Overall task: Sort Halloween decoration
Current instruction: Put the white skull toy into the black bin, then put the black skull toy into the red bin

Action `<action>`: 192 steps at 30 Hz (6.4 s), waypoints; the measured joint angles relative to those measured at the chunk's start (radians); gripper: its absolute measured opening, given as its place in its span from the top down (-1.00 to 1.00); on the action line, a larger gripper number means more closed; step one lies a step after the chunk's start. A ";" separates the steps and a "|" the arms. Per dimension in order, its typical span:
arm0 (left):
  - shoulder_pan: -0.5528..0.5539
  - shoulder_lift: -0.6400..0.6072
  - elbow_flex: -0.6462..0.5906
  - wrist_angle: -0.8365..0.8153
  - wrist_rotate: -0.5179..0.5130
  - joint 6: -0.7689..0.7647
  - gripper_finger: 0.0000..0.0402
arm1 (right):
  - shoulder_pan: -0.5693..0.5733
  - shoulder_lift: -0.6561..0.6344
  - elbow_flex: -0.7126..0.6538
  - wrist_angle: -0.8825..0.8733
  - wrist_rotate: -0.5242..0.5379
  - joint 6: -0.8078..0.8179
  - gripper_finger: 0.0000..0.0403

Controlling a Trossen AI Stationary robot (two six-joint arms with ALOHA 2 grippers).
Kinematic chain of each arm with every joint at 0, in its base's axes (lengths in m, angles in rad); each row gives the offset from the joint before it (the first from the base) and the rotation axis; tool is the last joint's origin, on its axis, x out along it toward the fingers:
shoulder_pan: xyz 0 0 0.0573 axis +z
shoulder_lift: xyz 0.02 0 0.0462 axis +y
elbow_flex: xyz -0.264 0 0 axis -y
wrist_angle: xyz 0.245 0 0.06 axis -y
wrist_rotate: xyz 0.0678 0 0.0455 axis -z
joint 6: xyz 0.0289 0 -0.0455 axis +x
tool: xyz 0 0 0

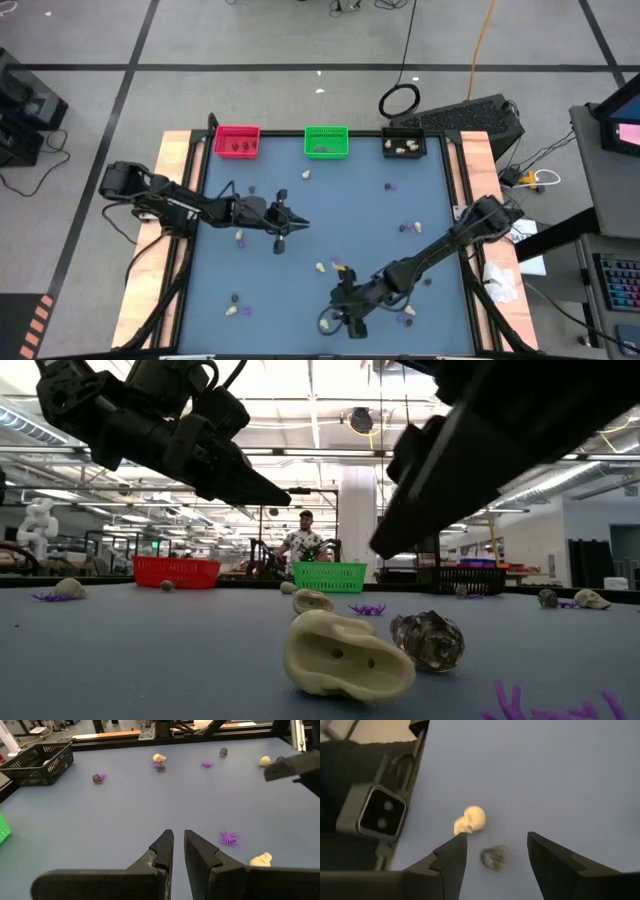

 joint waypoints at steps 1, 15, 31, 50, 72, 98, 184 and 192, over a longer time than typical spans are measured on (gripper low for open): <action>0.000 0.000 0.000 0.000 0.000 0.000 0.80 | 0.002 0.018 0.035 -0.030 -0.006 0.026 0.02; 0.000 0.000 0.000 -0.016 0.000 -0.026 0.80 | 0.013 0.211 0.353 -0.293 -0.019 0.161 0.03; -0.040 0.000 0.000 -0.039 -0.012 -0.053 0.80 | 0.022 0.252 0.357 -0.289 -0.020 0.220 0.10; -0.039 0.000 0.000 -0.066 -0.056 -0.088 0.80 | 0.009 0.258 0.358 -0.288 0.004 0.179 0.71; -0.003 -0.002 0.000 -0.189 -0.221 -0.184 0.80 | -0.129 0.255 0.615 -0.736 0.071 0.020 0.79; 0.425 -0.122 -0.060 -0.290 -0.160 -0.120 0.80 | -0.839 0.203 0.768 -1.295 0.271 -0.551 0.79; 0.233 -0.027 0.120 -0.323 -0.033 -0.129 0.80 | -1.018 -0.838 -0.891 0.511 0.001 -0.458 1.00; 0.179 0.166 0.298 -0.321 -0.029 -0.123 0.80 | -1.018 -0.903 -0.891 0.519 0.002 -0.495 0.99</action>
